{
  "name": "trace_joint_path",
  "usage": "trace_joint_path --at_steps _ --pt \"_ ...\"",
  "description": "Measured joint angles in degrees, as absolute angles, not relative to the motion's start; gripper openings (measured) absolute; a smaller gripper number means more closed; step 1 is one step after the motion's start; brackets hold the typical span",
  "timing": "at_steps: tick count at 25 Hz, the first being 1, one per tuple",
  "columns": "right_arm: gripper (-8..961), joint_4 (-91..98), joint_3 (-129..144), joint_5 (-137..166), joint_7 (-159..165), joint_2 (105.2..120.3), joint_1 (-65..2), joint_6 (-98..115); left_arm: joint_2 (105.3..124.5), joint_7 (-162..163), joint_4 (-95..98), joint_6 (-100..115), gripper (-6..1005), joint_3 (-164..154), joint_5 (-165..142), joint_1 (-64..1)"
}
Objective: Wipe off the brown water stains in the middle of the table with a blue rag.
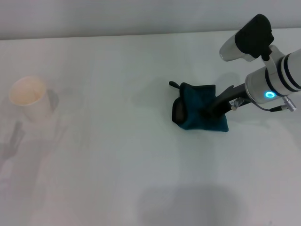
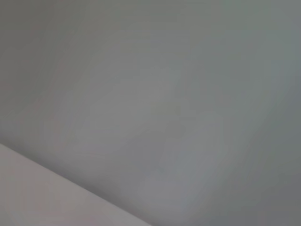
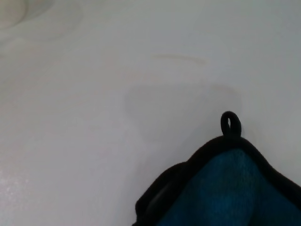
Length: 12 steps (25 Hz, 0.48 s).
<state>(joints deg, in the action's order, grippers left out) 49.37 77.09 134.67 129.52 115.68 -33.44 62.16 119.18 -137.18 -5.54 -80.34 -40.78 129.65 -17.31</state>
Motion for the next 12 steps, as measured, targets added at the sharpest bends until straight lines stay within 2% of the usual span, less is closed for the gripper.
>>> trace_joint_path --at_steps 2,8,12 --pt "54 50.19 77.2 134.93 129.28 115.59 -32.59 61.86 119.18 -137.16 -5.52 -80.34 882 -40.78 129.71 -17.31" --pt "268 54.63 76.69 134.13 129.07 115.46 -29.5 61.75 119.18 -137.14 -5.39 -80.34 882 -40.78 129.8 -17.31" --pt "513 57.8 71.95 124.91 128.83 115.26 -26.56 62.9 119.18 -137.11 -4.83 -80.35 882 -40.78 129.73 -17.31"
